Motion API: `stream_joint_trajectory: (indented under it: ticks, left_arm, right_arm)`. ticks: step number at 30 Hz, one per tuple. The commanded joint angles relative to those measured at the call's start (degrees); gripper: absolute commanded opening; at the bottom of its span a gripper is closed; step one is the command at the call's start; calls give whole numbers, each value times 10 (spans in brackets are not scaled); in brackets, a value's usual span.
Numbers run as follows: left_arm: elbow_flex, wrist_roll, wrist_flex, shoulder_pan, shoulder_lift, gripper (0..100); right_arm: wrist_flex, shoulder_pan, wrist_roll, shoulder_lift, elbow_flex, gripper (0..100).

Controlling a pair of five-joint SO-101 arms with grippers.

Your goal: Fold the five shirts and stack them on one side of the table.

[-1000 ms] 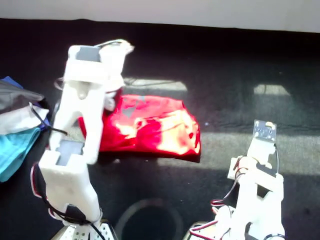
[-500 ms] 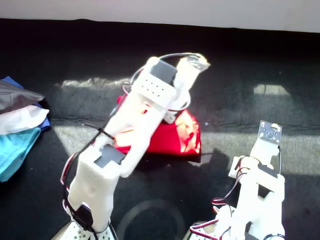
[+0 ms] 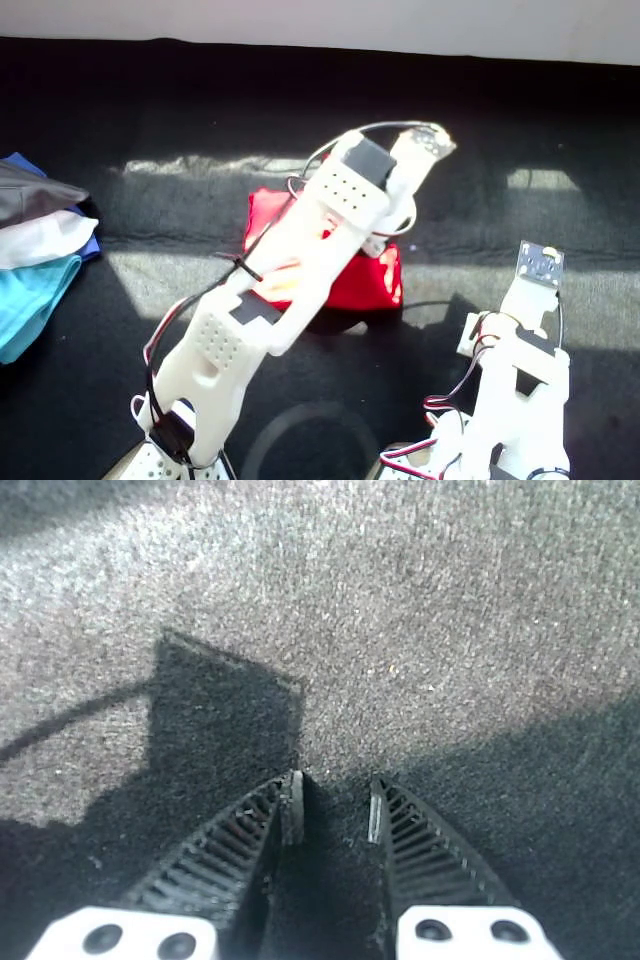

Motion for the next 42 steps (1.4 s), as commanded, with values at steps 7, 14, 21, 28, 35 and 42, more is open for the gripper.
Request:
stream_joint_trajectory:
  ticks: [7, 14, 21, 28, 35, 42]
  left_arm:
    - [-33, 5, 7, -7, -8, 167]
    - [-33, 5, 8, -41, -51, 162]
    - [-22, 5, 7, -112, -72, 8]
    - [17, 33, 4, -79, -15, 9]
    - [15, 58, 7, 14, 44, 9]
    - [40, 55, 11, 21, 14, 9]
  right_arm:
    - [-10, 8, -4, 0, 5, 131]
    - [-10, 7, -3, 1, 5, 131]
    - [-10, 7, -3, 1, 5, 131]
    - [-10, 7, -3, 2, 5, 131]
    - [-10, 7, -3, 2, 5, 131]
    - [-10, 7, -3, 2, 5, 131]
